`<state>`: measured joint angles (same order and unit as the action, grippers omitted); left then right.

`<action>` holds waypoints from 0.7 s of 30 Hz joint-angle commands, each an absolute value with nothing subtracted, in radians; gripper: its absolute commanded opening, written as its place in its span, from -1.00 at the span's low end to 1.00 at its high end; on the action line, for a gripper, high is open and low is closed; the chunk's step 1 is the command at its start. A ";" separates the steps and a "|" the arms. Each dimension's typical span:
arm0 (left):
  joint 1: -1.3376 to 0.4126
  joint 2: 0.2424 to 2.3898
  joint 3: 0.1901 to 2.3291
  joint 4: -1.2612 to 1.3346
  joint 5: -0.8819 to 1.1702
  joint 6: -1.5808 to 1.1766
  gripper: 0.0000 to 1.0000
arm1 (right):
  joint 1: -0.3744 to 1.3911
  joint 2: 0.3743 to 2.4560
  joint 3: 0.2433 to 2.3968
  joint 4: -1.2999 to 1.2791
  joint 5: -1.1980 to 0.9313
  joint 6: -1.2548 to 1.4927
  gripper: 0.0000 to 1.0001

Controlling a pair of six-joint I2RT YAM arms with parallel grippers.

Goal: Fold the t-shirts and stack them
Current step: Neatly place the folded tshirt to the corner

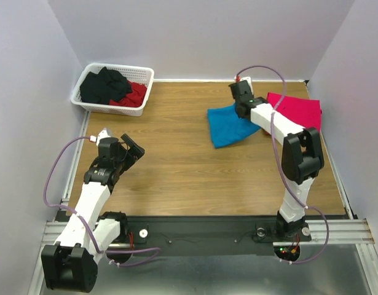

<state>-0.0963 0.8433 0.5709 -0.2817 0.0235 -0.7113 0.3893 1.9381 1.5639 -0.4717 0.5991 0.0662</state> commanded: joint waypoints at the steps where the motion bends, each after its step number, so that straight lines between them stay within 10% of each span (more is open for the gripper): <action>1: -0.092 0.848 0.620 -0.273 0.008 -0.699 0.97 | 0.327 1.855 1.575 -0.442 0.637 0.009 -0.99; 21: -0.092 0.873 0.626 -0.247 0.032 -0.672 0.97 | 0.129 1.704 1.677 -0.442 0.581 -0.144 -0.99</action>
